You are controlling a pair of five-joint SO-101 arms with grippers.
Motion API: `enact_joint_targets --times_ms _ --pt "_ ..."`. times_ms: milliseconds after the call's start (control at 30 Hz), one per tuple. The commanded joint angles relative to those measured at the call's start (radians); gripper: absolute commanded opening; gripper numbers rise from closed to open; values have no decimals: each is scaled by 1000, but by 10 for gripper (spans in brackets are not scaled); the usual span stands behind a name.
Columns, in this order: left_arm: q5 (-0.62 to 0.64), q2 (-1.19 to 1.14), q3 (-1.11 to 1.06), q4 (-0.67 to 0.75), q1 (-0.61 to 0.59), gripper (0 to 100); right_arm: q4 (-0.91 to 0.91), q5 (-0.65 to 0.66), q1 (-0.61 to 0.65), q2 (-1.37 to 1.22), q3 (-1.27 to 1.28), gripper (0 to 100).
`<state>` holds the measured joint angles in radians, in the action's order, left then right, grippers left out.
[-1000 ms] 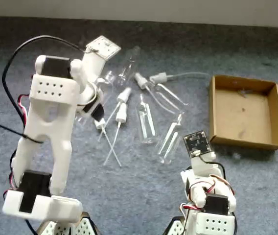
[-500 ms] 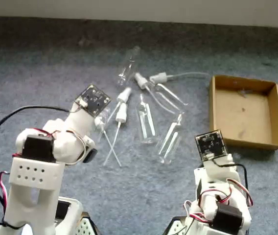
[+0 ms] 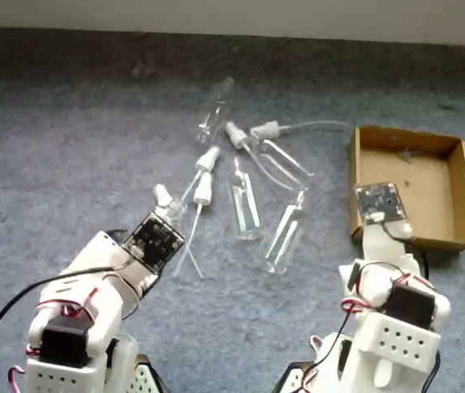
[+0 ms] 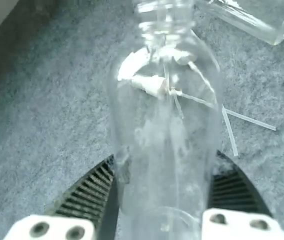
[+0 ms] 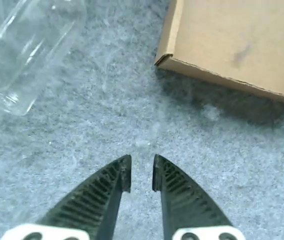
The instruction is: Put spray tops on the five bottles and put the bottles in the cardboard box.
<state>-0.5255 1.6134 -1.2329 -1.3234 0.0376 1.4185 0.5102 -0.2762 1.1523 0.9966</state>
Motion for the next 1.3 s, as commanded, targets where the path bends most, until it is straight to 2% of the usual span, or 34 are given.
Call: enact_joint_targets --times_ms 0,300,467,733,900,1100,1267 --pt "-8 216 -105 46 22 98 4 -49 -21 -116 -131 80" --pt "0 139 -133 89 25 95 180 -51 -10 -430 -476 80" --pt "126 76 -131 120 27 95 340 -49 113 -693 -765 80" --pt "184 -18 -131 176 21 95 348 -52 283 -1061 -1047 81" --pt "186 -74 -134 221 -42 95 348 -58 337 -1253 -1150 81" --pt "252 -104 -133 247 -87 95 348 -135 407 -1451 -1389 84" --pt "255 -101 -170 272 -120 95 348 -258 492 -1584 -1550 177"
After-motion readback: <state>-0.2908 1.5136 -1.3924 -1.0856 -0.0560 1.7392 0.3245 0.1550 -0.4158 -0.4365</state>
